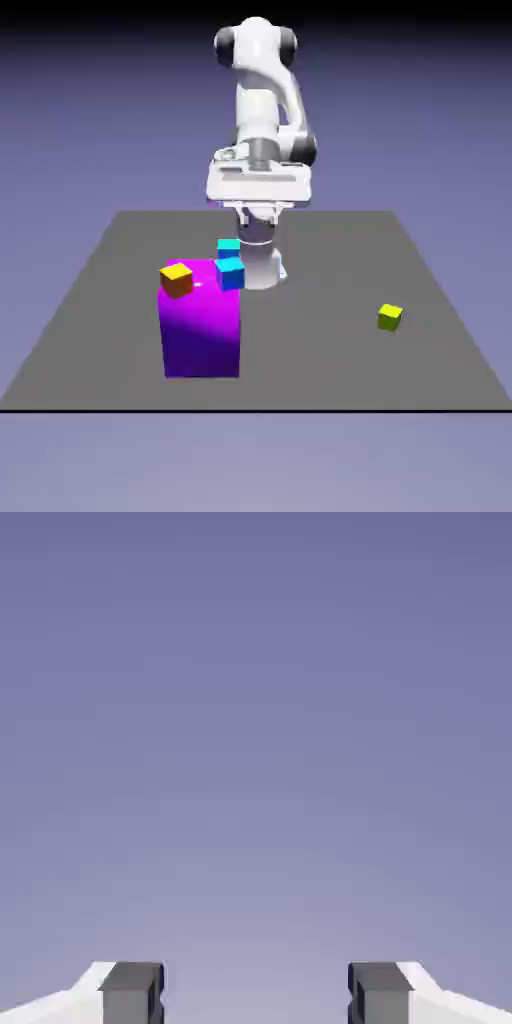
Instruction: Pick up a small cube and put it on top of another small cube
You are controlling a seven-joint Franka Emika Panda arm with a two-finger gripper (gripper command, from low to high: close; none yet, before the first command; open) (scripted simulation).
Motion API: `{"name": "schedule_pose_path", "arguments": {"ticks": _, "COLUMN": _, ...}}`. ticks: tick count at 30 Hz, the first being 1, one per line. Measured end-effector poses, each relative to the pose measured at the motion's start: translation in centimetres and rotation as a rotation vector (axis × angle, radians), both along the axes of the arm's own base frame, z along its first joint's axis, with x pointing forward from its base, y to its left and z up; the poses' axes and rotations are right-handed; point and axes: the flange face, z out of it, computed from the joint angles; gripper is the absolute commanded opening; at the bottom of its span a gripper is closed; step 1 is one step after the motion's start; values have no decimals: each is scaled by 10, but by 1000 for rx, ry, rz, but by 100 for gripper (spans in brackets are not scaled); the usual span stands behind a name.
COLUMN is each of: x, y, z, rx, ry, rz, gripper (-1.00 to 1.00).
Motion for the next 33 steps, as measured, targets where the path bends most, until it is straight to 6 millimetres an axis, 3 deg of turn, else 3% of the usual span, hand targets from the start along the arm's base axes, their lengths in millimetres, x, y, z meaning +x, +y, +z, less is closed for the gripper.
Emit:
{"name": "schedule_pose_path", "arguments": {"ticks": 4, "x": 0, "y": 71, "z": -53, "rx": -28, "ry": 84, "rz": 179, "gripper": 0}}
{"name": "schedule_pose_path", "arguments": {"ticks": 8, "x": -19, "y": 139, "z": -107, "rx": -62, "ry": 164, "rz": 360, "gripper": 0}}
{"name": "schedule_pose_path", "arguments": {"ticks": 12, "x": -57, "y": 199, "z": -160, "rx": -103, "ry": 243, "rz": 540, "gripper": 0}}
{"name": "schedule_pose_path", "arguments": {"ticks": 15, "x": -101, "y": 244, "z": -199, "rx": -140, "ry": 300, "rz": 697, "gripper": 0}}
{"name": "schedule_pose_path", "arguments": {"ticks": 20, "x": -175, "y": 281, "z": -260, "rx": -202, "ry": 395, "rz": 898, "gripper": 0}}
{"name": "schedule_pose_path", "arguments": {"ticks": 21, "x": -175, "y": 281, "z": -260, "rx": -202, "ry": 395, "rz": 898, "gripper": 0}}
{"name": "schedule_pose_path", "arguments": {"ticks": 29, "x": -166, "y": 295, "z": -326, "rx": -202, "ry": 395, "rz": 898, "gripper": 0}}
{"name": "schedule_pose_path", "arguments": {"ticks": 30, "x": -166, "y": 295, "z": -327, "rx": -202, "ry": 395, "rz": 898, "gripper": -100}}
{"name": "schedule_pose_path", "arguments": {"ticks": 32, "x": -166, "y": 295, "z": -327, "rx": -202, "ry": 395, "rz": 898, "gripper": -100}}
{"name": "schedule_pose_path", "arguments": {"ticks": 33, "x": -167, "y": 294, "z": -318, "rx": -199, "ry": 396, "rz": 899, "gripper": -100}}
